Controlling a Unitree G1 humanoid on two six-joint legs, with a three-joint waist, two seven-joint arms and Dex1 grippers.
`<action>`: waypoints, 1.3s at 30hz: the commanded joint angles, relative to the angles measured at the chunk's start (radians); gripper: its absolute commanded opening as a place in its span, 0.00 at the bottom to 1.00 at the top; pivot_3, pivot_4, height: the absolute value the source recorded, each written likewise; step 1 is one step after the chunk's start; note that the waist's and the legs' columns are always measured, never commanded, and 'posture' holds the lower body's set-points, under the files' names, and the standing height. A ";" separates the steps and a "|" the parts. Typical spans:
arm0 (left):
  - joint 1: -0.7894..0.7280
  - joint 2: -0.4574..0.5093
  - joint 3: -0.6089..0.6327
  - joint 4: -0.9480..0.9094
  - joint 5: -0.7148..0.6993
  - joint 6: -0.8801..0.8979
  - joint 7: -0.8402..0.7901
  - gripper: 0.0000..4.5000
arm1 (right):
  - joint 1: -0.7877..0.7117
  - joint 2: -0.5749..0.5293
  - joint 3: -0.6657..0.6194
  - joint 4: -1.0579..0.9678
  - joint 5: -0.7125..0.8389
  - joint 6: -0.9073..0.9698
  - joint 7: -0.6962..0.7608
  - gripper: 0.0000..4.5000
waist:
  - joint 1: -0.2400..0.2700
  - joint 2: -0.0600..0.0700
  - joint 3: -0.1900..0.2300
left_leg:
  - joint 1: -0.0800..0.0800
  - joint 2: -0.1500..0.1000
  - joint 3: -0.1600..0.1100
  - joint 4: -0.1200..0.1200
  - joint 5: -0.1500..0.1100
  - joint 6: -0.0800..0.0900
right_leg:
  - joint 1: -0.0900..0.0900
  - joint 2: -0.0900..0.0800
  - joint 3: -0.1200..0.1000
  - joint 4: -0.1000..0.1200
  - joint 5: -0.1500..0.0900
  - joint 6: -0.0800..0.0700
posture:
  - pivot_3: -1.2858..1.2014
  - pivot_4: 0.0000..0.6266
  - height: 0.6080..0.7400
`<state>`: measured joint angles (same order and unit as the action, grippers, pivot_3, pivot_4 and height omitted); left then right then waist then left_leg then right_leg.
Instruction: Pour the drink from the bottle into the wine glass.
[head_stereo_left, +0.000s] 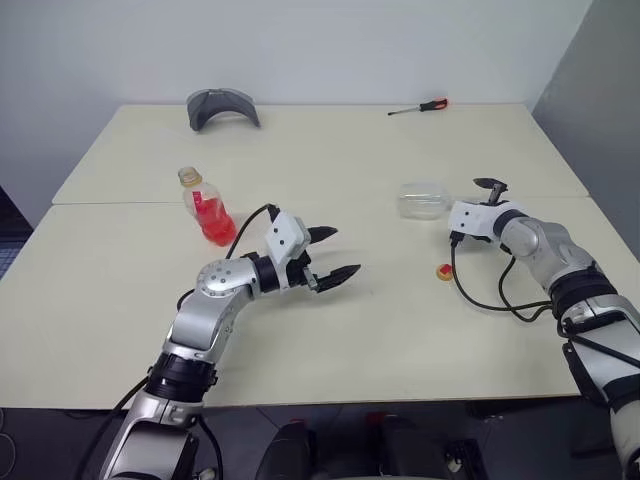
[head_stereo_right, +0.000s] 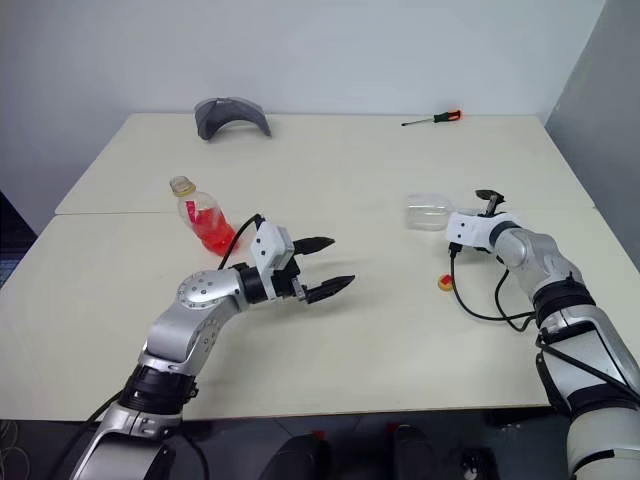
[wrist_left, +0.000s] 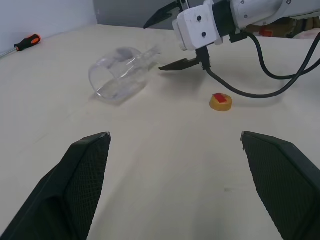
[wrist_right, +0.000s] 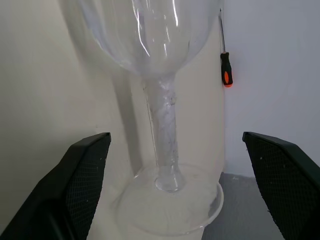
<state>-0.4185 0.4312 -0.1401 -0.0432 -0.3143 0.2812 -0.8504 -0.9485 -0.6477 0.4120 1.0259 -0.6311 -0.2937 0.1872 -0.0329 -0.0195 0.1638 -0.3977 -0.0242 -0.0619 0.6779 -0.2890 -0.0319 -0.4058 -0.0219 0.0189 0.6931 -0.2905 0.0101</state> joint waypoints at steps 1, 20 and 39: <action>0.019 0.015 0.031 -0.094 -0.023 0.033 0.015 1.00 | -0.034 0.011 0.008 0.025 -0.014 -0.013 -0.023 1.00 | 0.000 0.000 0.000 | 0.000 0.000 0.000 0.000 0.000 0.000 | 0.000 0.000 0.000 0.000 0.000 0.000 | 0.52 0.24 1.00; 0.055 0.019 0.064 -0.223 -0.042 0.153 0.078 1.00 | -0.146 0.052 0.071 0.204 -0.085 0.001 -0.122 0.80 | -0.001 0.000 0.000 | 0.001 0.000 0.000 0.000 0.000 0.000 | 0.000 0.000 0.000 0.001 0.000 0.000 | 0.52 0.24 1.00; 0.026 -0.005 0.068 -0.169 -0.033 0.116 0.094 1.00 | -0.169 0.061 0.083 0.245 -0.091 0.006 -0.137 0.01 | -0.002 0.000 0.000 | 0.001 0.000 0.001 0.000 0.000 0.000 | 0.000 0.000 0.001 0.001 0.000 0.000 | 0.52 0.24 1.00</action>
<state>-0.3834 0.4306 -0.0903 -0.1898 -0.3464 0.4205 -0.7642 -1.0811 -0.5800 0.4930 1.2649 -0.7231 -0.2876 0.0629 -0.0346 -0.0194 0.1639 -0.3972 -0.0241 -0.0611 0.6779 -0.2889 -0.0320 -0.4061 -0.0218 0.0195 0.6944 -0.2905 0.0100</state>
